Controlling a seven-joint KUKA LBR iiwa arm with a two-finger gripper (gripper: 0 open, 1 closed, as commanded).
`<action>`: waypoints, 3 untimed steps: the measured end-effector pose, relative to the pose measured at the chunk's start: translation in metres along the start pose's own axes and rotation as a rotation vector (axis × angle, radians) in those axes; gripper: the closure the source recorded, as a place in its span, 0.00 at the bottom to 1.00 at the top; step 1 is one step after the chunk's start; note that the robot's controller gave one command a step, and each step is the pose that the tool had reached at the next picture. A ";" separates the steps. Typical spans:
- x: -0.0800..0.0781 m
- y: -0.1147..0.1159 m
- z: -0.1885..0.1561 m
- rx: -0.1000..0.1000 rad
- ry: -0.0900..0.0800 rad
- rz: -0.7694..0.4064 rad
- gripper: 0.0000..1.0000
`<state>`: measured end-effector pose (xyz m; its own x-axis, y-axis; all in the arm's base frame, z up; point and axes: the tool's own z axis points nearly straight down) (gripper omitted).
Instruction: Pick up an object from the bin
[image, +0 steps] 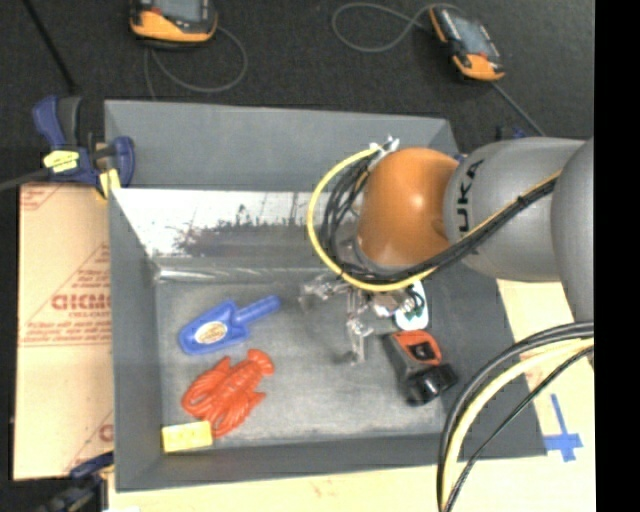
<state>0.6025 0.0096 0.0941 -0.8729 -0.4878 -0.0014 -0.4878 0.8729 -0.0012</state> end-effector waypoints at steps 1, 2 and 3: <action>-0.009 0.021 -0.005 0.000 -0.002 -0.100 0.00; -0.054 0.071 -0.074 0.002 -0.006 -0.051 1.00; -0.053 0.071 -0.072 -0.001 -0.003 -0.048 0.00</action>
Offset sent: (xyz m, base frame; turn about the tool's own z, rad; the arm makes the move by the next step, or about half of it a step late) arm 0.0106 0.0884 0.0707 -0.0491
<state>0.6144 0.0976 0.1660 -0.8487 -0.5288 -0.0044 -0.5288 0.8487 -0.0006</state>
